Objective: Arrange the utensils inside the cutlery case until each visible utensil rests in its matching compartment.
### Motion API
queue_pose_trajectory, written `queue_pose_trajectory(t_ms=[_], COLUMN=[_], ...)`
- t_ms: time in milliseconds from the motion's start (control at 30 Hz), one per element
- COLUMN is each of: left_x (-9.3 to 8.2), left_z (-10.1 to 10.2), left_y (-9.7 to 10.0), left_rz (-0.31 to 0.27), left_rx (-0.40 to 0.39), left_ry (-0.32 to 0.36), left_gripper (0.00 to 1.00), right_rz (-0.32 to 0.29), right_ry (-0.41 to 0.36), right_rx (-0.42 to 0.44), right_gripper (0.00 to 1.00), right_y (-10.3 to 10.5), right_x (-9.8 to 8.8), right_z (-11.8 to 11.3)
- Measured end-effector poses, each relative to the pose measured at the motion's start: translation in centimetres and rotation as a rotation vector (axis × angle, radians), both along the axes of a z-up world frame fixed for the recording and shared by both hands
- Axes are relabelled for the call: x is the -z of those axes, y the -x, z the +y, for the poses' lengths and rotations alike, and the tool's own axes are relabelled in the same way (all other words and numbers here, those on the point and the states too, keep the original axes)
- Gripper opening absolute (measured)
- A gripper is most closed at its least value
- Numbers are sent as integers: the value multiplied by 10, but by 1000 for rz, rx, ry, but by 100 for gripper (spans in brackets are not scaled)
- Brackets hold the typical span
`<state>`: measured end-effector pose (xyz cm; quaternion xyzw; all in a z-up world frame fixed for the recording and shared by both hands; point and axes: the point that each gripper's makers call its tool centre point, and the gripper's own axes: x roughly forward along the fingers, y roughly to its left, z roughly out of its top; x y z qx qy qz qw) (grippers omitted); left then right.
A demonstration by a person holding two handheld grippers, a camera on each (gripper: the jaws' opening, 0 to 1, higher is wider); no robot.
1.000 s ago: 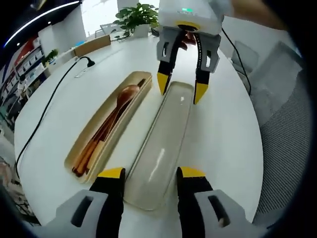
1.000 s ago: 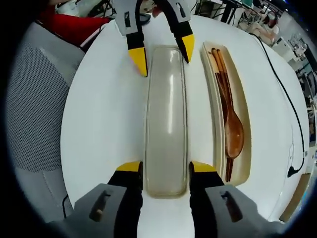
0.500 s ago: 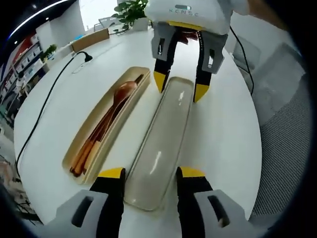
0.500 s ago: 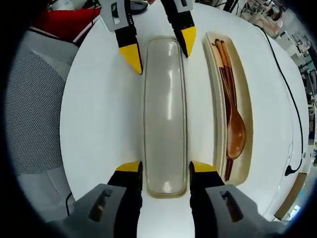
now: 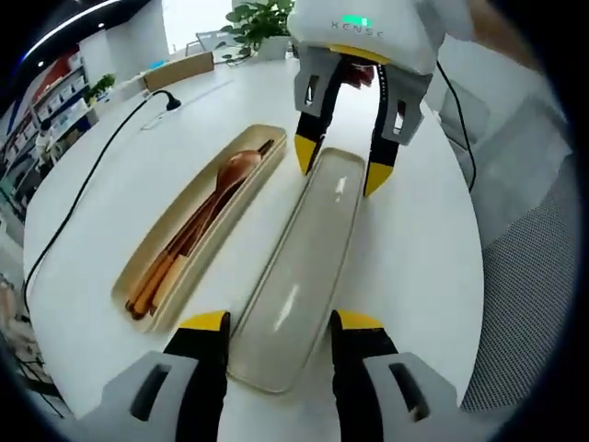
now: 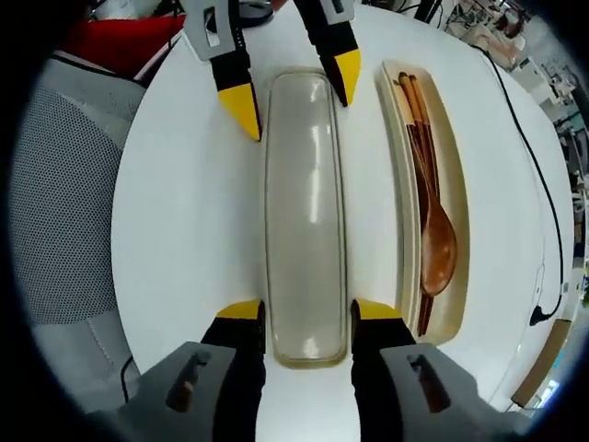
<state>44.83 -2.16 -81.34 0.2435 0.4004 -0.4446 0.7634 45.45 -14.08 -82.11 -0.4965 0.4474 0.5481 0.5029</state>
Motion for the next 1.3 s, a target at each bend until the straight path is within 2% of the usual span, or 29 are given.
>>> queue_pose_trajectory(t_ms=[167,267,333,433,533,633,667,900,967,1033,1100,1200,1300], left_x=[0,-1,0,0,0,2,1,2,2,2,1,2,2], left_z=[-2,0,2,8,17,27,29,36,36,38,46,52,53], left_y=[4,9,15,20,21,21,20,22,21,21,15,16,20], left_rz=[-13,-25,-24,-22,-22,8,-6,-3,-2,-3,1,3,0], left_rx=[-8,-5,27,33,39,-10,-3,4,8,11,-21,-16,0], left_ry=[16,19,21,15,3,0,2,3,2,-1,-13,-32,-41], left_gripper=[50,53,60,67,68,68,69,65,63,55,41,23,19], right_rz=[-3,8,13,13,16,24,26,20,21,21,19,17,18], right_ry=[16,-11,-29,-50,-73,-84,-82,-44,-46,-48,-42,-30,-24], right_rx=[1,-1,2,9,6,10,13,9,10,10,13,11,10], right_gripper=[34,34,34,33,33,33,33,34,34,34,34,34,34], right_y=[0,-1,-1,-1,-1,-2,-2,-3,-3,-3,-3,-3,-2], right_x=[0,-1,-1,-1,-1,-1,-1,-1,0,0,0,1,1], right_z=[0,-2,-2,-2,-2,-1,0,1,0,0,1,1,1])
